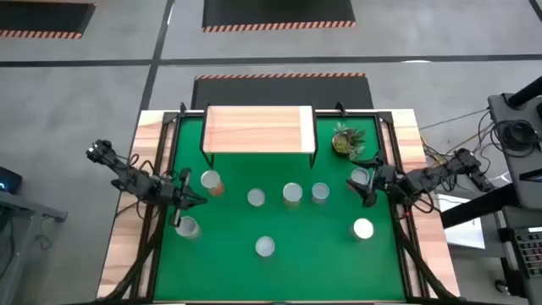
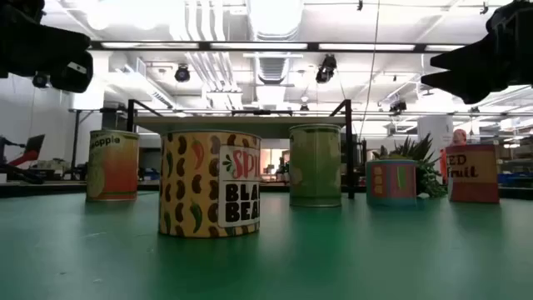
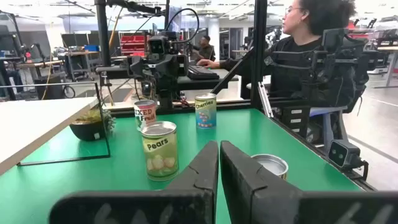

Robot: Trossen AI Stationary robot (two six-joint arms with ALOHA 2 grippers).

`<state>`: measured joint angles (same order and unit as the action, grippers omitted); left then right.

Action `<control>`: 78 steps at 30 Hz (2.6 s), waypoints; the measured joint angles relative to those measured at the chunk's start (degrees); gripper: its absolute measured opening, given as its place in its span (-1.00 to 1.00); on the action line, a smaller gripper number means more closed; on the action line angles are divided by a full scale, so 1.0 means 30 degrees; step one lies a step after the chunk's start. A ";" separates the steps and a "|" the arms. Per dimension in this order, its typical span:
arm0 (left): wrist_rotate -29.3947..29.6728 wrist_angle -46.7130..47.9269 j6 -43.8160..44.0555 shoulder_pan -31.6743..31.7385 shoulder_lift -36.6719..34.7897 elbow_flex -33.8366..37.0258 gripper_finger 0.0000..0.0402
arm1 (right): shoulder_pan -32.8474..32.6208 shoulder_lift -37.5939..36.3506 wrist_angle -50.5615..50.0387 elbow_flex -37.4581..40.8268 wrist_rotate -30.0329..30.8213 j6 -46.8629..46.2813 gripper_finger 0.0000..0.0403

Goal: Pick and place cans onto a shelf

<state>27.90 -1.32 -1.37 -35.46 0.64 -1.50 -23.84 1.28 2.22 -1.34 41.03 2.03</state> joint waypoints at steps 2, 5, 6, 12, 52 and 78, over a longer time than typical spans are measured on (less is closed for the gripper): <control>0.0000 0.0000 -0.0005 0.0000 0.0000 0.0000 -1.00 | -0.0005 0.0000 0.0007 0.0000 -0.0004 -0.0021 0.62; 0.0000 0.0000 0.0000 -0.0006 0.0000 0.0000 -1.00 | -0.0007 0.0000 0.0007 0.0000 -0.0006 -0.0017 0.62; 0.0000 0.0000 -0.0007 0.0000 0.0000 0.0000 -1.00 | -0.0006 0.0000 0.0006 0.0000 0.0001 -0.0024 0.62; 0.0000 0.0000 -0.0005 0.0000 0.0000 0.0000 -1.00 | -0.0005 0.0000 0.0007 0.0000 -0.0006 0.0006 0.62; 0.0000 -0.0001 -0.0001 -0.0001 0.0000 0.0000 -1.00 | -0.0002 0.0000 -0.0001 0.0000 -0.0003 0.0012 0.62; 0.0007 -0.0005 -0.0007 -0.0005 0.0000 0.0005 -1.00 | -0.0005 -0.0002 0.0003 0.0000 -0.0006 0.0012 0.62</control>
<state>27.92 -1.34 -1.39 -35.48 0.64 -1.48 -23.85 1.27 2.23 -1.34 41.01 2.07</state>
